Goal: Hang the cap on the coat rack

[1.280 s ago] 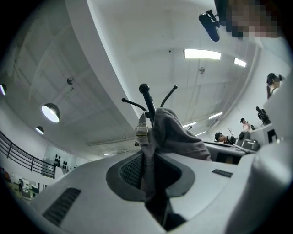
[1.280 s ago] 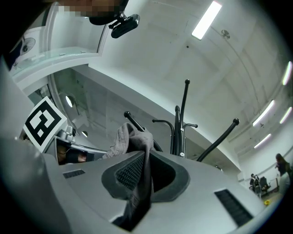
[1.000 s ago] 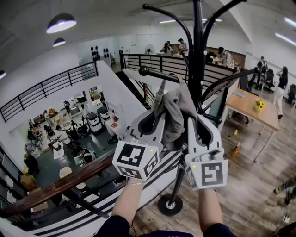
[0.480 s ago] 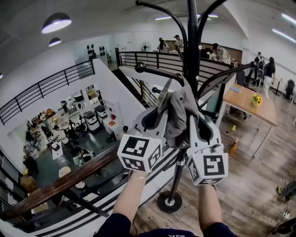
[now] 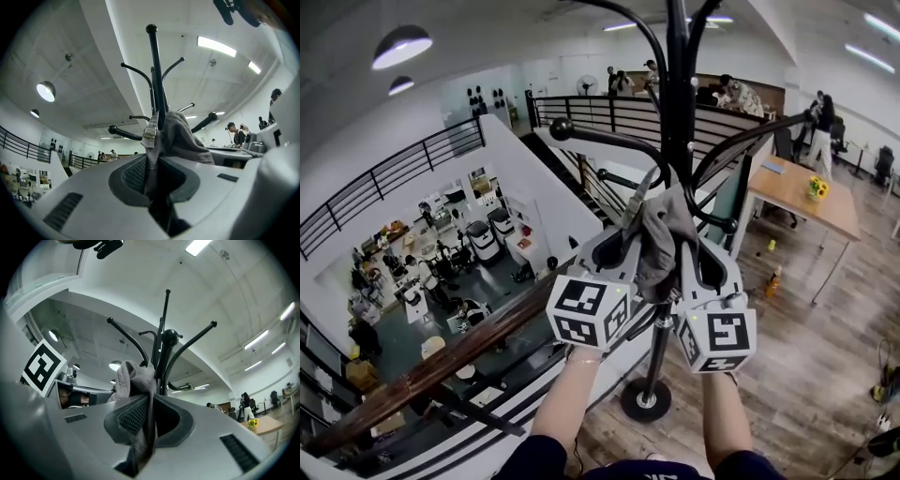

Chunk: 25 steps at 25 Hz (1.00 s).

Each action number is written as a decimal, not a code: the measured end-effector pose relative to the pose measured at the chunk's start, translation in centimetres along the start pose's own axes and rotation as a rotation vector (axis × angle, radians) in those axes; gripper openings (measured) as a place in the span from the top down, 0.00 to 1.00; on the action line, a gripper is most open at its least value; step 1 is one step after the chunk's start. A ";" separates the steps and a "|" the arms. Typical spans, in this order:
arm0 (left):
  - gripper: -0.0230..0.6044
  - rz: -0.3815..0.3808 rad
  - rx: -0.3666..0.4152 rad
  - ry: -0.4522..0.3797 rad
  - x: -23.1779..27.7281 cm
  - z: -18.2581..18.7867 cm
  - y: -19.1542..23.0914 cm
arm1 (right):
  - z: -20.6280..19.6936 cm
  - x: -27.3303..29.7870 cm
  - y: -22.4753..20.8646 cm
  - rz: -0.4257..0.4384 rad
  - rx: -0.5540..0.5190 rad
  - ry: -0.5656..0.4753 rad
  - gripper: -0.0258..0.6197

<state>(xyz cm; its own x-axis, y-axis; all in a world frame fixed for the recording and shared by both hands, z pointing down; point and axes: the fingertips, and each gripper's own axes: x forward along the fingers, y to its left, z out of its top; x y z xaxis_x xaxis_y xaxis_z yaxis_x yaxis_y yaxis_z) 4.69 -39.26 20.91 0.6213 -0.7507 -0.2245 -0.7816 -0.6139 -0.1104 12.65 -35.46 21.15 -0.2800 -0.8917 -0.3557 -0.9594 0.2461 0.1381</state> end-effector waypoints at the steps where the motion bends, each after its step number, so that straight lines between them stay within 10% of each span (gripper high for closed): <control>1: 0.89 -0.003 -0.004 0.006 0.1 -0.3 -0.1 | -0.3 -0.1 -0.1 -0.002 0.000 0.006 0.90; 13: 0.89 -0.027 -0.031 0.066 0.3 -4.4 -1.4 | -4.2 -1.7 -0.6 -0.014 0.000 0.068 0.90; 20: 0.89 -0.014 -0.052 -0.046 -0.8 -3.5 -2.1 | -4.3 -3.0 -0.6 0.000 0.045 0.044 0.88; 25: 0.65 0.052 -0.067 -0.127 -2.9 -3.6 -2.2 | -4.8 -4.6 -0.2 0.056 0.050 0.042 0.65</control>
<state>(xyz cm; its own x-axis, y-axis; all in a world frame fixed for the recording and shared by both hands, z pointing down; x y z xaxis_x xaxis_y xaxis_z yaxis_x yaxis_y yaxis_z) 4.82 -36.63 25.27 0.5648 -0.7477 -0.3494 -0.8046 -0.5929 -0.0318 14.30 -33.21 27.17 -0.3328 -0.8907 -0.3096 -0.9430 0.3140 0.1103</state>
